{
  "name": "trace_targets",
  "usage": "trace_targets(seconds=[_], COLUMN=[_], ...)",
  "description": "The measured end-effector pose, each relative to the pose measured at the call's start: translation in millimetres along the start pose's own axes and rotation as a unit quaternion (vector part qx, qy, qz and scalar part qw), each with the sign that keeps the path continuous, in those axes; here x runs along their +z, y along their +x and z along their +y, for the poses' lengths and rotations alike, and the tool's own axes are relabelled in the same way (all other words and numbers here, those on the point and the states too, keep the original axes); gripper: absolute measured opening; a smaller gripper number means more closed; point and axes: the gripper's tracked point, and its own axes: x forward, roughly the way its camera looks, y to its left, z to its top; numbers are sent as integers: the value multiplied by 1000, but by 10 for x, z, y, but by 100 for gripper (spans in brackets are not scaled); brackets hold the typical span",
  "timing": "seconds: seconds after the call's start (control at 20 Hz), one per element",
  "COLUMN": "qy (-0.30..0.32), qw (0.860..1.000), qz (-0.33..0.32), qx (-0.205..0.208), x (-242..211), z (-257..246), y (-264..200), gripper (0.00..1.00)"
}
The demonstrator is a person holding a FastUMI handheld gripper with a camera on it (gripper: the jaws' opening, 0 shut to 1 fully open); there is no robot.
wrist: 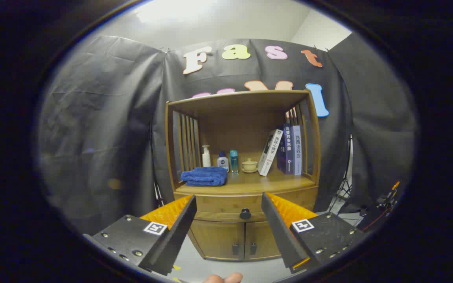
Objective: Pull open the drawer, take out the items inside it, and place them on the countertop above the cabinet.
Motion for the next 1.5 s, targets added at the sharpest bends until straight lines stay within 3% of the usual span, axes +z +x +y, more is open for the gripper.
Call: trace_targets(seconds=[0.9, 1.5], qy=[7, 12], qw=[999, 997], qz=[23, 73], qx=[-25, -35], x=[-277, -1102], z=[-194, -458], y=[185, 1382], gripper=[99, 99])
